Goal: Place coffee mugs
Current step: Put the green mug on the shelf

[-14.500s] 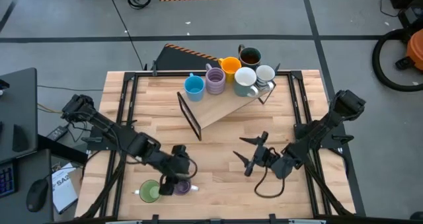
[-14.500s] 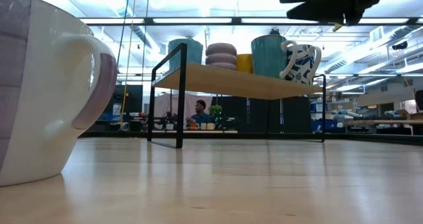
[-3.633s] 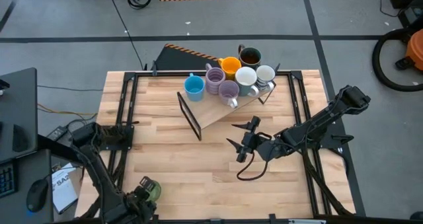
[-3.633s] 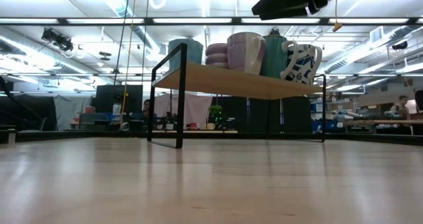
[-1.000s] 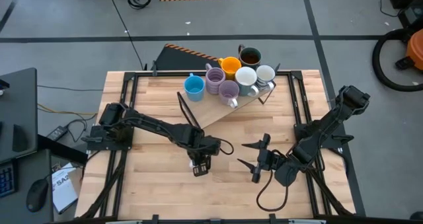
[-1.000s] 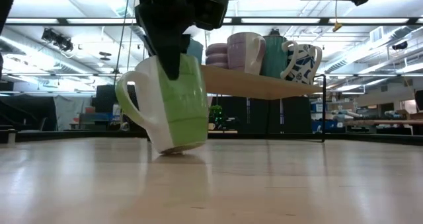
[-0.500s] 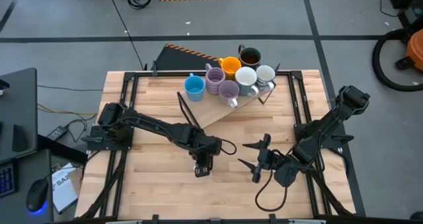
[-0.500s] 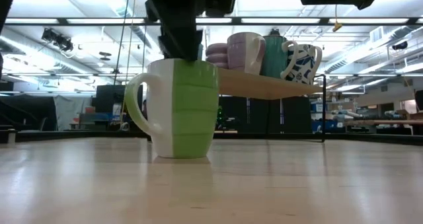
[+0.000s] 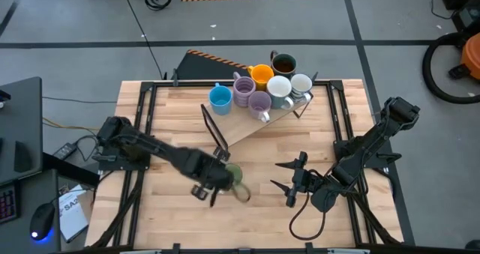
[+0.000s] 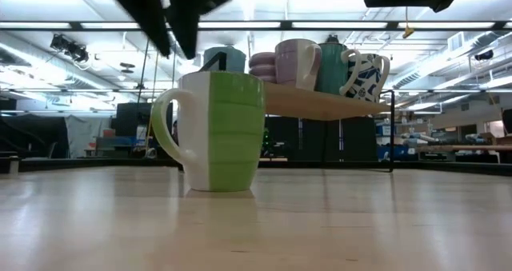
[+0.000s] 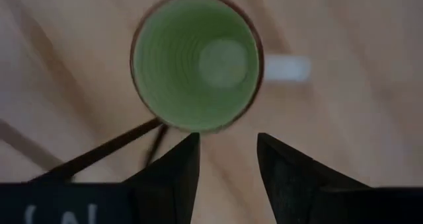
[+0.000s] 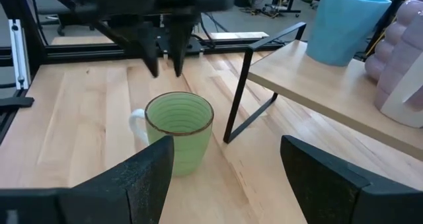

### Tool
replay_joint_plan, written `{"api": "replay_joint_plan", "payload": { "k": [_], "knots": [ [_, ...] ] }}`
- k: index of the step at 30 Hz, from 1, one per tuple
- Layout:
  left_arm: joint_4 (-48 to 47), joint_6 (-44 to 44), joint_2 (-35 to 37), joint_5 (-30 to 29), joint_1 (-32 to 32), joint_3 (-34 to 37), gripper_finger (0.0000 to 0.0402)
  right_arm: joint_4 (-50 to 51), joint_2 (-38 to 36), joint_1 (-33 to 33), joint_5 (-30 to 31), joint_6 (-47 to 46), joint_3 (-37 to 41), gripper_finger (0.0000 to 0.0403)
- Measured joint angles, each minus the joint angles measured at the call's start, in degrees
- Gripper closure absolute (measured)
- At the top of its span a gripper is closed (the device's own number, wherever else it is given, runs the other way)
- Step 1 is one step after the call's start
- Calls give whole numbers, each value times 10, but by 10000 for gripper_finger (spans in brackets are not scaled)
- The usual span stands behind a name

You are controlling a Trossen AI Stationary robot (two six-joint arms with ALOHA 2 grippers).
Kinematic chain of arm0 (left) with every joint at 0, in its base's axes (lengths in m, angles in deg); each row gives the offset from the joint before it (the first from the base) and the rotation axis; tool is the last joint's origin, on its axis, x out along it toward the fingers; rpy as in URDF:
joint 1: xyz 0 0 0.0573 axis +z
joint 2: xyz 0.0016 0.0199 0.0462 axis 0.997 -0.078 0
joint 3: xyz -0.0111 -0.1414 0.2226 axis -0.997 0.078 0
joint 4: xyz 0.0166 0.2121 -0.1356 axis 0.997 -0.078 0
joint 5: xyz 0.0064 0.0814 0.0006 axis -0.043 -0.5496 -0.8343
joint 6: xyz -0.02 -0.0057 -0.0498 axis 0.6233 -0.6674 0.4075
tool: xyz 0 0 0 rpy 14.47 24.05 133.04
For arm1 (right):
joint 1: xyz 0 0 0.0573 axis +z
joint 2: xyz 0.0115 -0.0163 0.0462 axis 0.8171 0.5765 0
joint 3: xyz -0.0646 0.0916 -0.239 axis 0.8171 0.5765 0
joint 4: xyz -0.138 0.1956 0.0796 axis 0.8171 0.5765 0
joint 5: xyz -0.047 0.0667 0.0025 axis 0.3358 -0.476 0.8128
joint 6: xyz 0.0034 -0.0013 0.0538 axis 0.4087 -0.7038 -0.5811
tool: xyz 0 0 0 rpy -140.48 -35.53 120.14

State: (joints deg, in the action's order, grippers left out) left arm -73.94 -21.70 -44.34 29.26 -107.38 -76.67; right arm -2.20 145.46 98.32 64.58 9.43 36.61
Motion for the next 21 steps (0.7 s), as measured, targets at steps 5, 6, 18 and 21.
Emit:
{"api": "replay_joint_plan", "payload": {
  "k": [5, 6, 18, 21],
  "knots": [
    [32, -95, -5, -65, -53, 29, 246, 0, 0, 0, 0, -3, 0, 119],
    [45, -110, -5, -71, -60, 36, 246, -1, 0, 0, 0, -3, 0, 119],
    [101, -187, -6, -125, -58, 76, 246, -3, 0, 0, 1, -3, 0, 119],
    [115, -218, -6, -91, -52, 76, 247, -3, 0, -1, 1, -2, 0, 119]
  ]
}}
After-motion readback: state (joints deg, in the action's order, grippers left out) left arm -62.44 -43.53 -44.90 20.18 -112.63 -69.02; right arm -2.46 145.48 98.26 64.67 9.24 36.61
